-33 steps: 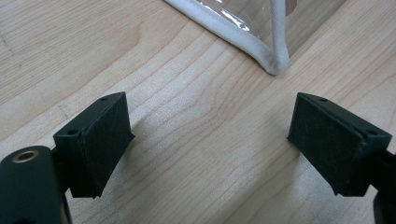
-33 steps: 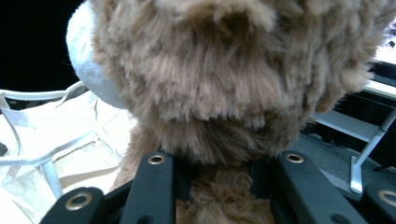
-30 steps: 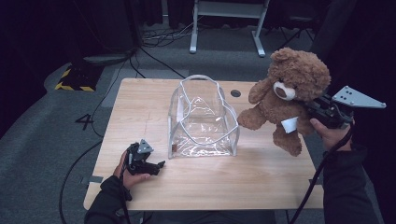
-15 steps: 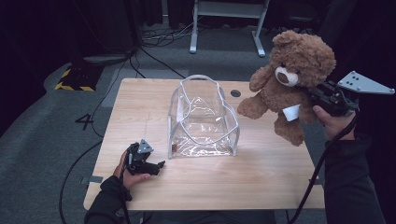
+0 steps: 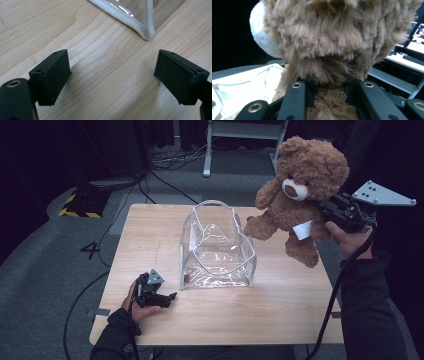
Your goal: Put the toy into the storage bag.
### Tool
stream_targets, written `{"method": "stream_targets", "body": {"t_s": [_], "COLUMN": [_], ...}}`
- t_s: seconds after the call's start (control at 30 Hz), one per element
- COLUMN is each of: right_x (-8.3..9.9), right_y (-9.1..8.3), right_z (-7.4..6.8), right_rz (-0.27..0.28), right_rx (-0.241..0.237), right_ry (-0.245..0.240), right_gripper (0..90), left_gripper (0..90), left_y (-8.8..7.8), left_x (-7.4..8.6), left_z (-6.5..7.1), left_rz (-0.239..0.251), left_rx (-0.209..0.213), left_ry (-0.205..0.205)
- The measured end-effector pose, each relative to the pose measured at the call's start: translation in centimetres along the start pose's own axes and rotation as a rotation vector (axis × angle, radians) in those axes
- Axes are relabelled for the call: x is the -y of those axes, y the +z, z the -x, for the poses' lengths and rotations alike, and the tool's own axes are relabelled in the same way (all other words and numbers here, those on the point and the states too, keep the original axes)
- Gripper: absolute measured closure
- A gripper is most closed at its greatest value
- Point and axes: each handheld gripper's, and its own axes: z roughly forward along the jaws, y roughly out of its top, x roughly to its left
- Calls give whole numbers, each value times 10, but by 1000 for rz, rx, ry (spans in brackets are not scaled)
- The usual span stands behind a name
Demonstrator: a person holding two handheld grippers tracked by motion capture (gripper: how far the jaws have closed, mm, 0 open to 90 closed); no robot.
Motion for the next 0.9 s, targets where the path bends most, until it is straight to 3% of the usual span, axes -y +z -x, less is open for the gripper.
{"method": "stream_targets", "body": {"t_s": [0.4,0.67,0.9], "right_x": [-26,-34,-38], "right_y": [15,24,43], "right_z": [-22,-38,-57], "right_rz": [22,31,31], "right_rx": [-34,-56,-97], "right_ry": [-30,-40,-35], "right_gripper": [705,705,705], "left_gripper": [133,134,134], "left_y": [0,0,0], "left_x": [0,0,0], "left_z": [0,0,0], "left_rz": [0,0,0], "left_rx": [0,-3,-2], "left_ry": [2,0,1]}}
